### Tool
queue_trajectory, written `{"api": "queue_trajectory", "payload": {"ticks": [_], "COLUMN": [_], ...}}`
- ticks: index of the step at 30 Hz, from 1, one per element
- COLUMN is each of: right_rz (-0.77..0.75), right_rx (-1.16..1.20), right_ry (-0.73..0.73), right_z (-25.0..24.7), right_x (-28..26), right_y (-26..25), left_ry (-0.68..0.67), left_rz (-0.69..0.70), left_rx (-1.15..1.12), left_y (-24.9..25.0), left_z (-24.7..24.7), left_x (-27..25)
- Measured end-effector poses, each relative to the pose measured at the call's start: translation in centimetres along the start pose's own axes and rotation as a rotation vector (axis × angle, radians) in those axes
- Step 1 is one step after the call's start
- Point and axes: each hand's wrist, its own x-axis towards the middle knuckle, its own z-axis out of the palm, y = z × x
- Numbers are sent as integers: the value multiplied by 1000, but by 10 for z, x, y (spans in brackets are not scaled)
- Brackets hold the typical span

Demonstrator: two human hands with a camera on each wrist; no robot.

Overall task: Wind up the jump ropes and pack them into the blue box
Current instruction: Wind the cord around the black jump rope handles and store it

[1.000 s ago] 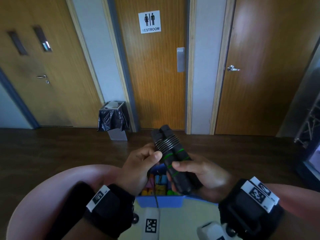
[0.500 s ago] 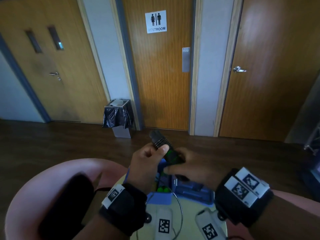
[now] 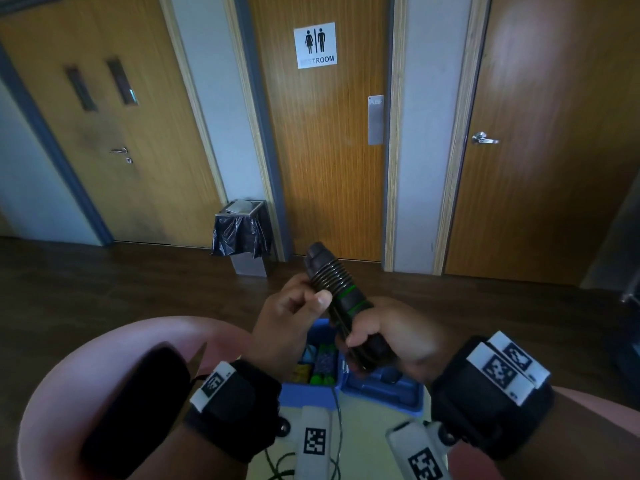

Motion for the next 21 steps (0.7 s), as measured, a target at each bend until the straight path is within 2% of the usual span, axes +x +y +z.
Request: {"api": "queue_trajectory", "payload": {"ticks": [3, 6, 10, 12, 15, 18, 21], "right_rz": [2, -5, 12, 11, 33, 48, 26], "right_rx": [93, 154, 100, 37, 12, 82, 205], "right_ry": [-74, -130, -96, -28, -10, -58, -172], "right_z": [-1, -1, -2, -3, -2, 2, 9], "right_x": [-5, -10, -12, -12, -10, -10, -13], "right_y": [4, 6, 9, 9, 12, 16, 18], "left_ry": [63, 58, 44, 66, 110, 140, 195], "left_rz": [78, 114, 79, 63, 35, 3, -9], "left_rx": [120, 85, 50, 71, 105, 120, 82], "left_y": [10, 7, 5, 4, 5, 4, 6], "left_z": [4, 7, 4, 2, -1, -4, 1], "left_x": [-3, -6, -11, -14, -18, -21, -25]}}
